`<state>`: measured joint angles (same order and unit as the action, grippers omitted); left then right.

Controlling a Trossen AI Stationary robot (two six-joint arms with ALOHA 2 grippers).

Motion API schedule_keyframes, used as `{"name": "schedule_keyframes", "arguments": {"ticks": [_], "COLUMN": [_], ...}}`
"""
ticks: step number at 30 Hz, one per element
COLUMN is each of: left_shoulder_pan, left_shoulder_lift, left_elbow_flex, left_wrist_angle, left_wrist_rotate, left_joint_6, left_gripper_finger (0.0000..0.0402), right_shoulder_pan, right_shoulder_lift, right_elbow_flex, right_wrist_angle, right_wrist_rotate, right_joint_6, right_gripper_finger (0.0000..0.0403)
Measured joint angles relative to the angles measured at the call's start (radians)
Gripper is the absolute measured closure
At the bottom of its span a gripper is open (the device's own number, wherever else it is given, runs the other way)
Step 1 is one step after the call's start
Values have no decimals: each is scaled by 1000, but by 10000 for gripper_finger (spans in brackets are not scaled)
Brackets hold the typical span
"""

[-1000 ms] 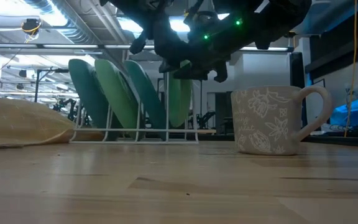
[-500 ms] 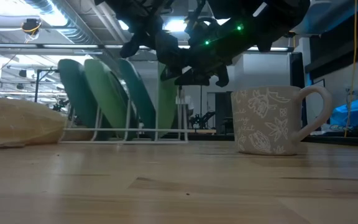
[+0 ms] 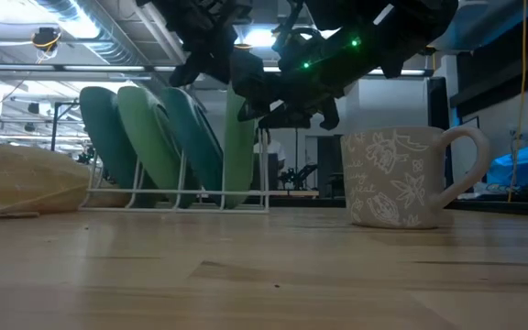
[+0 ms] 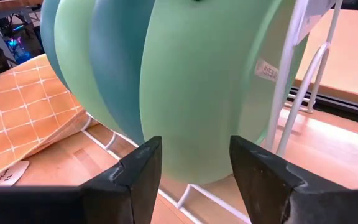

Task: Sort dishes
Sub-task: Put the green plate into the dish rack

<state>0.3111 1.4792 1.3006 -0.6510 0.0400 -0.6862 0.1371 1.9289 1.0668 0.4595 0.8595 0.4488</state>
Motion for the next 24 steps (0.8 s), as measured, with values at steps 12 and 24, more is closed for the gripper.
{"name": "schedule_keyframes", "arguments": {"ticks": [12, 24], "left_shoulder_pan": [19, 17], "left_shoulder_lift": [-11, -13], "left_elbow_flex": [0, 0], "left_wrist_angle": [-73, -73], "left_wrist_rotate": [-16, -23], "left_joint_6": [281, 297], "left_gripper_finger": [370, 303], "right_shoulder_pan": [1, 1], "right_shoulder_lift": [-1, -2], "right_elbow_flex": [0, 0], "right_wrist_angle": [-52, -47], "right_wrist_rotate": [21, 22], "right_joint_6": [-11, -11], "right_gripper_finger": [207, 207]}}
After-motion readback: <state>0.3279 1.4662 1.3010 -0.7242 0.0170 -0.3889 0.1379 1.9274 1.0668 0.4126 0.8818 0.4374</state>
